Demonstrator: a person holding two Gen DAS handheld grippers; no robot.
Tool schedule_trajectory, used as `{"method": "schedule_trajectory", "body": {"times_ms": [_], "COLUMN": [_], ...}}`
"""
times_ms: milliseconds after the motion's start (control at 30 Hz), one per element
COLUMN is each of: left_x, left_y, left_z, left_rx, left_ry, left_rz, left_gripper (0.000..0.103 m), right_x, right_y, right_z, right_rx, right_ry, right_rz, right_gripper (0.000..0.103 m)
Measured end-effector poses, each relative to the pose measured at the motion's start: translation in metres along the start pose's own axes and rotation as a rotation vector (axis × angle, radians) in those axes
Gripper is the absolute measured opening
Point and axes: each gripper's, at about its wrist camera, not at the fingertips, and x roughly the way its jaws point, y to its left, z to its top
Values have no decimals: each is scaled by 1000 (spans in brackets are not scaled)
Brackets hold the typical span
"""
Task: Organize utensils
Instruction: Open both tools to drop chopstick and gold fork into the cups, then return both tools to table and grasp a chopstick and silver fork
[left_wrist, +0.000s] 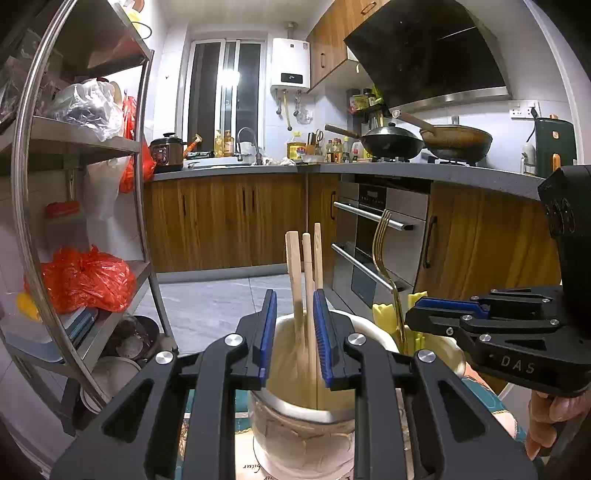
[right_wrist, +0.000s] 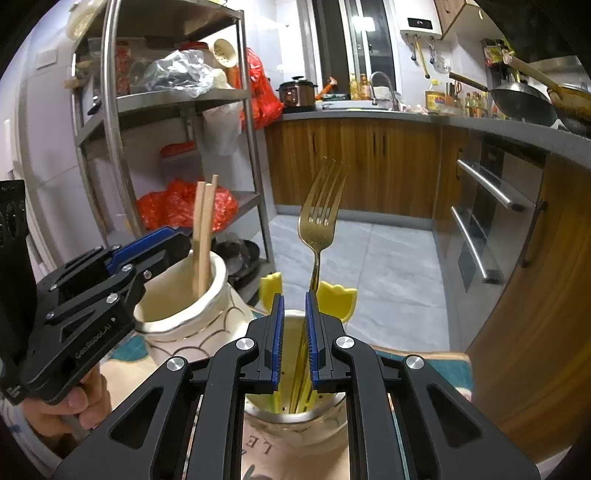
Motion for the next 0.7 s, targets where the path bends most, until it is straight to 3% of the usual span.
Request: {"method": "schedule_trajectory", "body": {"times_ms": [500,700], "left_x": [-45,-55], "left_y": [26,35], "left_z": [-9,-39], "left_rx": [-66,-78], "left_ry": [4,115], "left_rz": [-29,-52], "left_gripper": [21,21], "right_x": [-40,-44], "right_y": [-9,-14], "right_z": [-26,-54], "right_rx": [32,53], "right_ry": [-10,56], "right_rz": [22,16], "right_gripper": [13,13]}}
